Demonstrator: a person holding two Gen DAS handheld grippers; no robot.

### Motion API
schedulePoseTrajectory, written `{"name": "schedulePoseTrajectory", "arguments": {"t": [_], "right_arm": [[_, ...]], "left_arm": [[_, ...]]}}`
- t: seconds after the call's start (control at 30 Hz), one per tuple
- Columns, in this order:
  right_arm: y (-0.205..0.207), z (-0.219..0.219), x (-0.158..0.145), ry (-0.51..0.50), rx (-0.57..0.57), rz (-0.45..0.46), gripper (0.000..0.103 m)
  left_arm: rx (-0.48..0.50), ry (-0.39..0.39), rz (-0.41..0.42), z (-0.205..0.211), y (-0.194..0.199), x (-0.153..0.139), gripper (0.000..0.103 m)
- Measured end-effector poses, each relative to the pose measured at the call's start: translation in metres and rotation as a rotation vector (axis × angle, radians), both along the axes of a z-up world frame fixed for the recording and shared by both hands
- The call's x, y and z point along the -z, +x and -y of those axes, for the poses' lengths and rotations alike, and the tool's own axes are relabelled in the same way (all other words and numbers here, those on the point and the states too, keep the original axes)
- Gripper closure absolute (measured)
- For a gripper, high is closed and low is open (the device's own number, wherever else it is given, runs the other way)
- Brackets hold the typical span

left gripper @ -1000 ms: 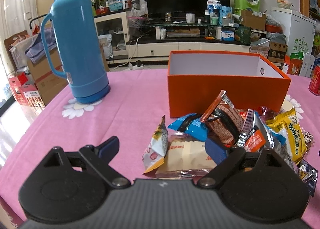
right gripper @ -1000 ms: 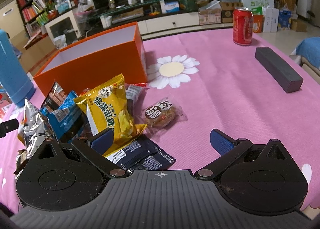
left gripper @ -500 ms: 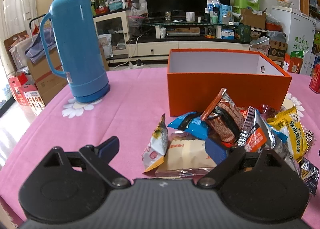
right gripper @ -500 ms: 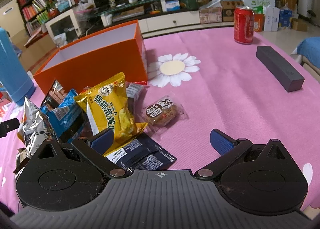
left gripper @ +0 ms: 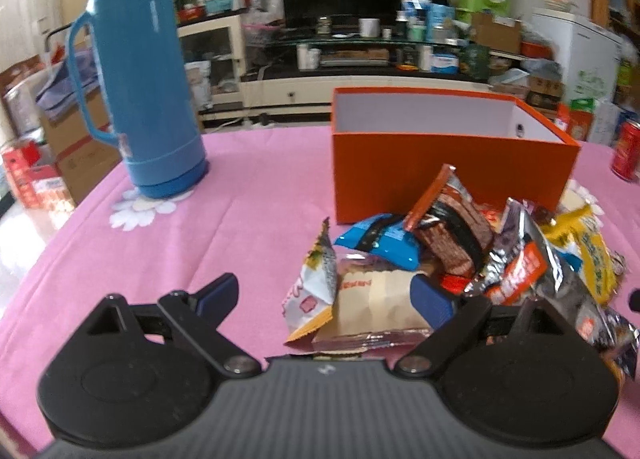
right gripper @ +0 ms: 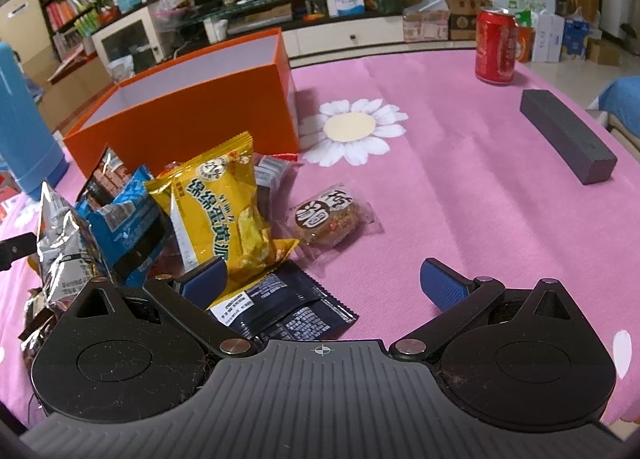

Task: Organize snacks
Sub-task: 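Move left tool to the red cookie packet while right tool approaches the orange barcode packet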

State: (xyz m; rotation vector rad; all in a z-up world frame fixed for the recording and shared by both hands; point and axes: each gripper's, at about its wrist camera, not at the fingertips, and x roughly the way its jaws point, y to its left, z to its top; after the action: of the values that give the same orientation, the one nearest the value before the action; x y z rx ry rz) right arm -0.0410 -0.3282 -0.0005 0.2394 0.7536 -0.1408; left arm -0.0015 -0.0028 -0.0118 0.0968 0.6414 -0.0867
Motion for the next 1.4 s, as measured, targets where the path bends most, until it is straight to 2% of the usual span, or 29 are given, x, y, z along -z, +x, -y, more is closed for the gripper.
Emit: {"name": "schedulePoseTrajectory", "arguments": {"t": [0.17, 0.3, 0.5, 0.67, 0.83, 0.93, 1.03, 1.1, 1.17, 1.2, 1.3, 1.4], "right_arm": [[-0.001, -0.005, 0.002, -0.047, -0.045, 0.004, 0.009], [0.000, -0.009, 0.001, -0.024, -0.059, 0.011, 0.009], [0.003, -0.027, 0.001, -0.110, -0.062, 0.000, 0.009], [0.003, -0.035, -0.004, -0.068, -0.101, 0.017, 0.009], [-0.004, -0.024, -0.010, 0.038, -0.097, 0.038, 0.009], [-0.012, -0.011, -0.016, 0.091, -0.044, 0.078, 0.009], [-0.028, -0.003, -0.033, 0.098, 0.007, 0.166, 0.009], [-0.039, -0.003, -0.046, 0.072, 0.031, 0.245, 0.009], [-0.043, -0.005, -0.046, 0.074, 0.030, 0.282, 0.009], [-0.042, -0.004, -0.044, 0.101, 0.021, 0.269, 0.009], [-0.026, -0.001, -0.032, 0.182, -0.034, 0.137, 0.009], [-0.023, -0.007, -0.031, 0.141, -0.061, 0.140, 0.009]], "left_arm": [[0.153, 0.052, 0.026, -0.012, -0.024, 0.006, 0.011], [0.157, 0.082, 0.021, -0.009, -0.028, 0.009, 0.011], [0.184, 0.042, -0.010, 0.013, -0.028, 0.004, 0.011], [0.221, 0.040, -0.009, 0.031, -0.032, 0.000, 0.011], [0.206, 0.003, -0.028, 0.035, -0.028, -0.001, 0.011], [0.170, -0.031, -0.043, 0.030, -0.023, -0.002, 0.011], [0.137, -0.073, -0.029, 0.021, -0.020, -0.003, 0.011], [0.115, -0.076, -0.033, 0.016, -0.016, 0.000, 0.011], [0.103, -0.064, -0.042, 0.012, -0.014, 0.004, 0.011], [0.096, -0.052, -0.045, 0.010, -0.013, 0.006, 0.011], [0.093, -0.051, -0.045, 0.002, -0.013, 0.005, 0.011], [0.092, -0.053, -0.038, -0.005, -0.013, 0.003, 0.011]]}}
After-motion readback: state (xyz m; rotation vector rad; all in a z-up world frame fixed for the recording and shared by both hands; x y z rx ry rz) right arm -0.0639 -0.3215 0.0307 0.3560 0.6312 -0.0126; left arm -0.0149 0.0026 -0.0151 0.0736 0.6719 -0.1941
